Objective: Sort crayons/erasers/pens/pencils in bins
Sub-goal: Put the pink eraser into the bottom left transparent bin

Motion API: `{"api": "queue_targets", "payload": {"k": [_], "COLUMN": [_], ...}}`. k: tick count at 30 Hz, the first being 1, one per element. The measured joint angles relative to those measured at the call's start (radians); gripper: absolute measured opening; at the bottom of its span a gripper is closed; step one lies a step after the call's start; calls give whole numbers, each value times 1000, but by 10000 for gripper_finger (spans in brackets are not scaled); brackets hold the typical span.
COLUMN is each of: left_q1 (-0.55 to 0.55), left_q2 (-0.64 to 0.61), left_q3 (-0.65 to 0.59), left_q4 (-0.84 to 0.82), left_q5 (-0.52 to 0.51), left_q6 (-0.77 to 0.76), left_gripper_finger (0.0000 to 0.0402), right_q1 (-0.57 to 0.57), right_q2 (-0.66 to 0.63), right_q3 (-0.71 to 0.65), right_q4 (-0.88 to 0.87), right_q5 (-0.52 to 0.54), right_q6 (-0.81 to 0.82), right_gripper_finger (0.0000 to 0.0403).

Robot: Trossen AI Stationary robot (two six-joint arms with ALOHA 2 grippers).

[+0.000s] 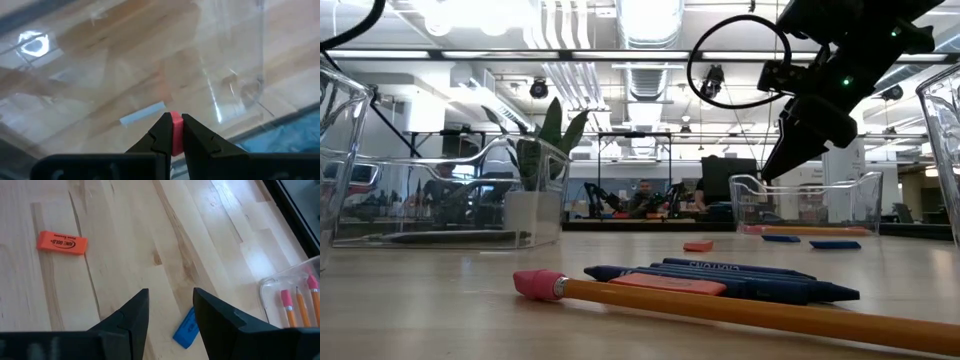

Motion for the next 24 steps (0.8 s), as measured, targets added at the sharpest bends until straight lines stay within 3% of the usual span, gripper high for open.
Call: {"api": "queue_targets", "payload": {"k": [11,19,24], "left_q1": [1,1,1], "left_q2": [46,14,-20], "left_q3": [0,0,0], "left_q4": [-52,-51,-52], "left_q5": [-15,-8,66], "left_q6": [-52,-52,-60], "left_gripper_finger": [24,93,127], "right_q1": [0,0,0], "right_q2": [0,0,0], "right_q3": [-2,-9,-10], "right_q4": [0,-1,0], "right_q5": [0,0,1], "right_q6": [-6,-12,-10], "right_gripper_finger": [142,142,141]}}
